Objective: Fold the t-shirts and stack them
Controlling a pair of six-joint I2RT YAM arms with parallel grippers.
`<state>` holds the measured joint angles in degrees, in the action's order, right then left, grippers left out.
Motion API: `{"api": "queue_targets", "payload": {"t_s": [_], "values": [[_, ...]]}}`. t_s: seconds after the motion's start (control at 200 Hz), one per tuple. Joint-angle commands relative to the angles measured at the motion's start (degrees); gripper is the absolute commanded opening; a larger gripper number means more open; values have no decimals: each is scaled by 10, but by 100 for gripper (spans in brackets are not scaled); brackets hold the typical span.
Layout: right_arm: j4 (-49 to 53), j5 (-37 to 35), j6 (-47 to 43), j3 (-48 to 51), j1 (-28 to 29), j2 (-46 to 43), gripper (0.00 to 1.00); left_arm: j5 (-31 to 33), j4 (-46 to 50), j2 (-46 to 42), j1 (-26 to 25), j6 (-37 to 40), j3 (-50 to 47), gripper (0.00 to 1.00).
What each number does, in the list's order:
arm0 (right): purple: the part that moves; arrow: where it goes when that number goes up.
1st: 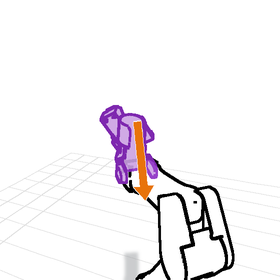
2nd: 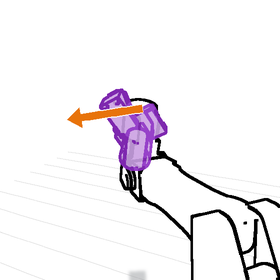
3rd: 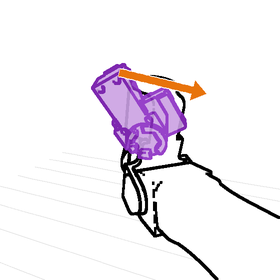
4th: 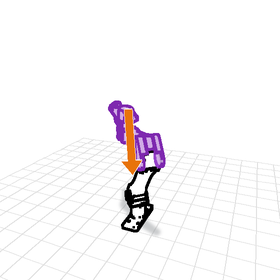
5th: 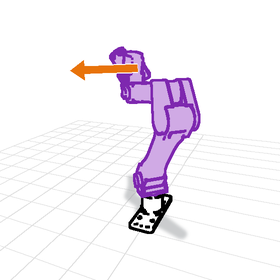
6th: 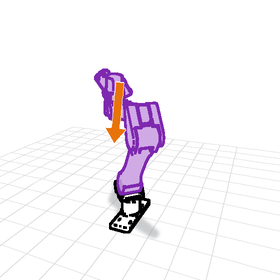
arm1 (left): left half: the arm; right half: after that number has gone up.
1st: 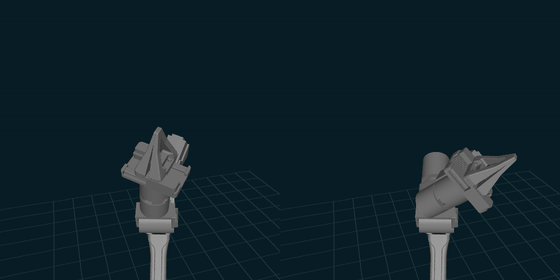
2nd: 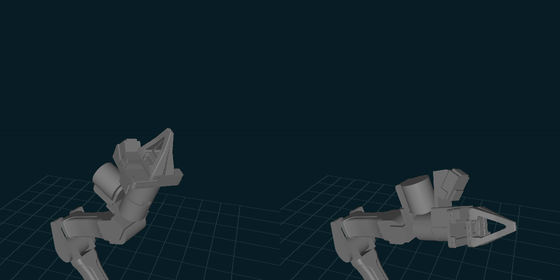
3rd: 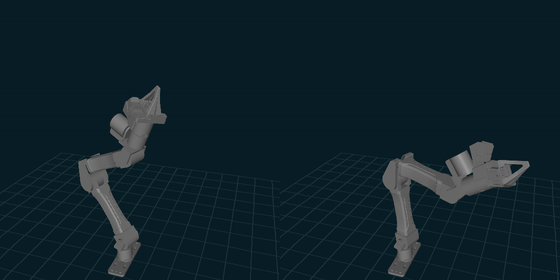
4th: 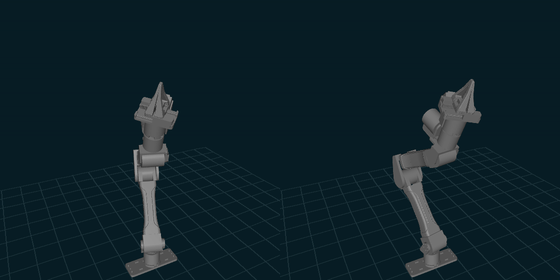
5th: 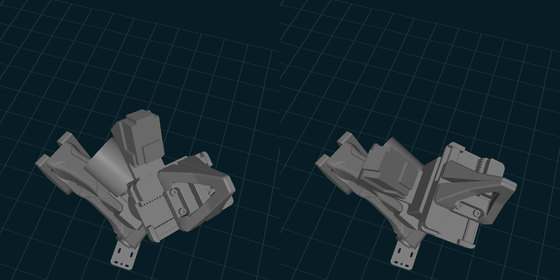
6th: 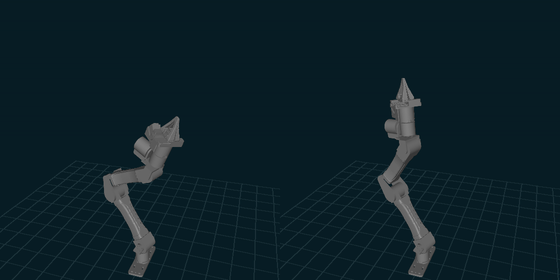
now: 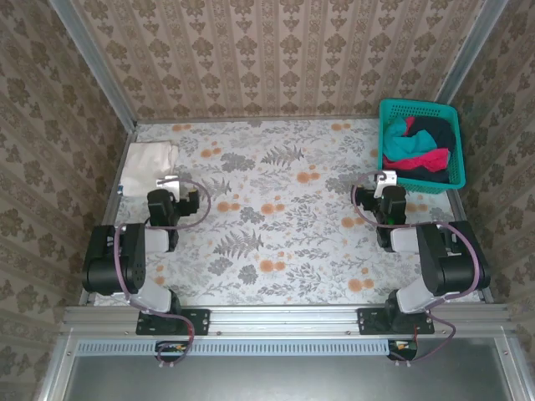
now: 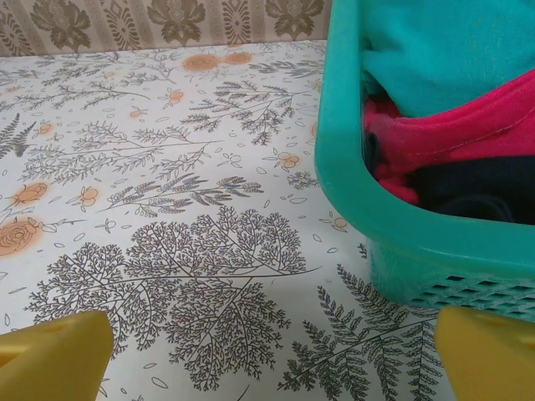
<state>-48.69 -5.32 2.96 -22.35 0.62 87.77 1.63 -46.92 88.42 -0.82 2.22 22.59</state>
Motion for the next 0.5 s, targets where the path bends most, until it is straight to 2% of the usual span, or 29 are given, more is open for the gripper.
{"api": "queue_targets", "payload": {"t_s": [0.0,0.495], "values": [[-9,10,-7,-8,3,0,100,-8,-14,-5,-2,8,8,100],[2,21,-9,-14,2,0,100,-8,-14,-5,-1,7,8,100]]}}
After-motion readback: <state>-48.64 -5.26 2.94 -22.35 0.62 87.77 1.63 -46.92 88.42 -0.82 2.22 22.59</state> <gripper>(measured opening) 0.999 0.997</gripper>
